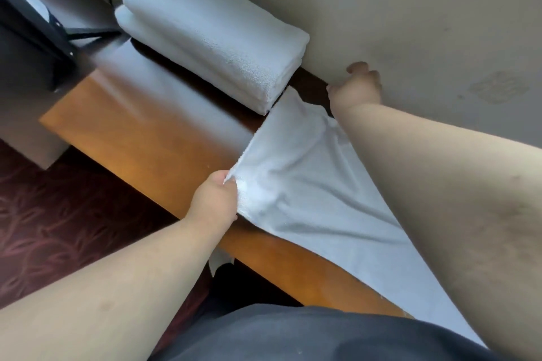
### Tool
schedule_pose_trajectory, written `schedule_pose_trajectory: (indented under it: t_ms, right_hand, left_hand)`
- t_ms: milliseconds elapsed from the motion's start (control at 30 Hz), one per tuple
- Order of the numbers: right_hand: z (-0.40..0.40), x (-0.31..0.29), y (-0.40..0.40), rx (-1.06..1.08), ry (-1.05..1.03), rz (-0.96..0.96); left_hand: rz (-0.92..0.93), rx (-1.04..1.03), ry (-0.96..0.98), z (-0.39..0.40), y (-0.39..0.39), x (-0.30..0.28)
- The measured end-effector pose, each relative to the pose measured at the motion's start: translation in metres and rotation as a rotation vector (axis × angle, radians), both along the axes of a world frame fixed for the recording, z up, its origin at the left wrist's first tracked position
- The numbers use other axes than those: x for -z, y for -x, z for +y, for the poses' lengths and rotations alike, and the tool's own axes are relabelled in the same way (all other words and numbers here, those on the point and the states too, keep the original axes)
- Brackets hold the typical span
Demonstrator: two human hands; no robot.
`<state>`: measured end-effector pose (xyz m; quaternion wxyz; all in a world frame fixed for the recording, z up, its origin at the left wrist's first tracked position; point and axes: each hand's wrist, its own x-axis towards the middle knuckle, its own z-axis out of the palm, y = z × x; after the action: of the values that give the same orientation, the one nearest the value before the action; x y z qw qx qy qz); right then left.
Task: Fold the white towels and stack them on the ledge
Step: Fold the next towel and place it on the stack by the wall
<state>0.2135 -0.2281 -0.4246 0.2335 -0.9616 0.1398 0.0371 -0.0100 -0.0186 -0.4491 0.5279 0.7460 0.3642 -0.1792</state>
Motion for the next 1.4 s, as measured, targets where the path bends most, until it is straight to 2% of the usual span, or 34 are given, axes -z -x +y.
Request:
schedule_pose_trajectory:
  t_ms: [67,133,167,233,300,433,600,733,800,867,933,1000,1067,1167,1267,1333,1400]
  right_hand:
    - [0.000,0.004,0.022,-0.014,-0.033,0.002]
    - [-0.009,0.011,0.060,-0.070,-0.033,0.088]
    - [-0.017,0.014,0.081,-0.090,-0.004,0.141]
    - [-0.037,0.021,0.125,-0.088,0.056,0.237]
    - [-0.062,0.028,0.166,-0.021,0.085,0.294]
    - [-0.131,0.030,0.234,0.202,0.096,0.328]
    - [-0.230,0.022,0.318,0.432,0.068,0.526]
    - [-0.273,0.030,0.393,0.393,-0.011,0.684]
    - [-0.276,0.034,0.413,0.308,0.010,0.682]
    - [-0.283,0.035,0.431,0.293,0.017,0.590]
    - [-0.287,0.038,0.445,0.470,-0.036,0.392]
    - [-0.295,0.041,0.454,0.786,-0.176,0.196]
    - [-0.307,0.043,0.455,0.976,-0.364,0.167]
    - [-0.321,0.047,0.448,0.941,-0.508,0.338]
    - [-0.330,0.052,0.441,0.770,-0.541,0.477]
    - [-0.336,0.054,0.444,0.672,-0.538,0.494]
    - [-0.339,0.055,0.453,0.677,-0.534,0.425]
  left_hand:
    - [0.028,0.029,-0.124,0.009,0.001,0.002]
    - [0.091,0.121,-0.303,0.010,0.000,-0.002]
    - [0.093,0.212,-0.399,0.007,-0.001,-0.007]
    - [-0.014,0.454,-0.509,-0.006,-0.008,-0.017]
    - [-0.124,0.706,-0.532,-0.023,-0.015,-0.024]
    - [-0.229,1.086,-0.522,-0.065,-0.023,-0.028]
    - [-0.183,1.465,-0.491,-0.129,-0.013,-0.025]
    - [-0.209,1.704,-0.516,-0.196,0.013,-0.021]
    - [-0.251,1.796,-0.518,-0.225,0.024,-0.022]
    - [-0.309,1.900,-0.531,-0.267,0.038,-0.022]
    - [-0.343,1.945,-0.535,-0.311,0.046,-0.021]
    - [-0.356,1.926,-0.533,-0.356,0.051,-0.018]
    - [-0.333,1.882,-0.525,-0.398,0.055,-0.013]
    - [-0.253,1.781,-0.499,-0.446,0.066,-0.001]
    - [-0.188,1.633,-0.456,-0.479,0.074,0.011]
    - [-0.150,1.555,-0.453,-0.493,0.076,0.017]
    - [-0.123,1.543,-0.514,-0.502,0.077,0.020]
